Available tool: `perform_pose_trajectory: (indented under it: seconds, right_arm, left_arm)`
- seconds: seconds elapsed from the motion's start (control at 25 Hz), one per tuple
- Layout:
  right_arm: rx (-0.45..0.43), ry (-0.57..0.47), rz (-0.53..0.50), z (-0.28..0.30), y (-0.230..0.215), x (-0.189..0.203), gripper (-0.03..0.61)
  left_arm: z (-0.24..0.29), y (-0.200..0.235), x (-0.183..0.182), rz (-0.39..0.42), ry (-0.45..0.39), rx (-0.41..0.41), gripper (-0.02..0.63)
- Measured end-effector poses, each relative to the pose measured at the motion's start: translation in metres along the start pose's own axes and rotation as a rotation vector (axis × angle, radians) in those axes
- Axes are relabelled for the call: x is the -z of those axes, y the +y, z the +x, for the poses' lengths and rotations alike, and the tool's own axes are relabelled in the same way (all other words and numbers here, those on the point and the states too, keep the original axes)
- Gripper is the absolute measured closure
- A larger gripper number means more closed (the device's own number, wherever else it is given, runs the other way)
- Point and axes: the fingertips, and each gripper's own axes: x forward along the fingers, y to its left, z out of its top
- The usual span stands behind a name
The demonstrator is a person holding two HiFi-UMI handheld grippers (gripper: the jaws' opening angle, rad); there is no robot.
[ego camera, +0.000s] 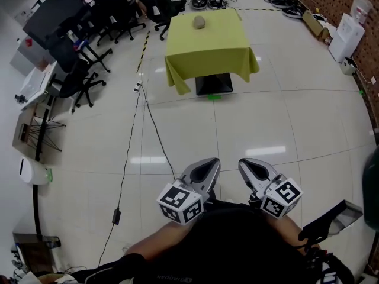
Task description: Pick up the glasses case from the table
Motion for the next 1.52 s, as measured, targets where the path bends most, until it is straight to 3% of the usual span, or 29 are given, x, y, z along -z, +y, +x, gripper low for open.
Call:
perform_pose_trajectory:
  seconds: [0.28, 0.6, 1.52]
  right_arm:
    - [0.018, 0.033, 0.023, 0.038, -0.017, -0.007, 0.575]
    - [0.022, 0.053, 0.011, 0.106, -0.036, -0.032, 0.575]
    - [0.019, 0.057, -0.089, 0.324, -0.070, -0.100, 0.575]
  left_arm:
    - [0.018, 0.035, -0.016, 0.003, 0.009, 0.002, 0.609]
    - [0.041, 0.094, -0.057, 0.010, -0.001, 0.005, 0.609]
    - [0.068, 0.297, -0.174, 0.047, -0.084, 0.015, 0.609]
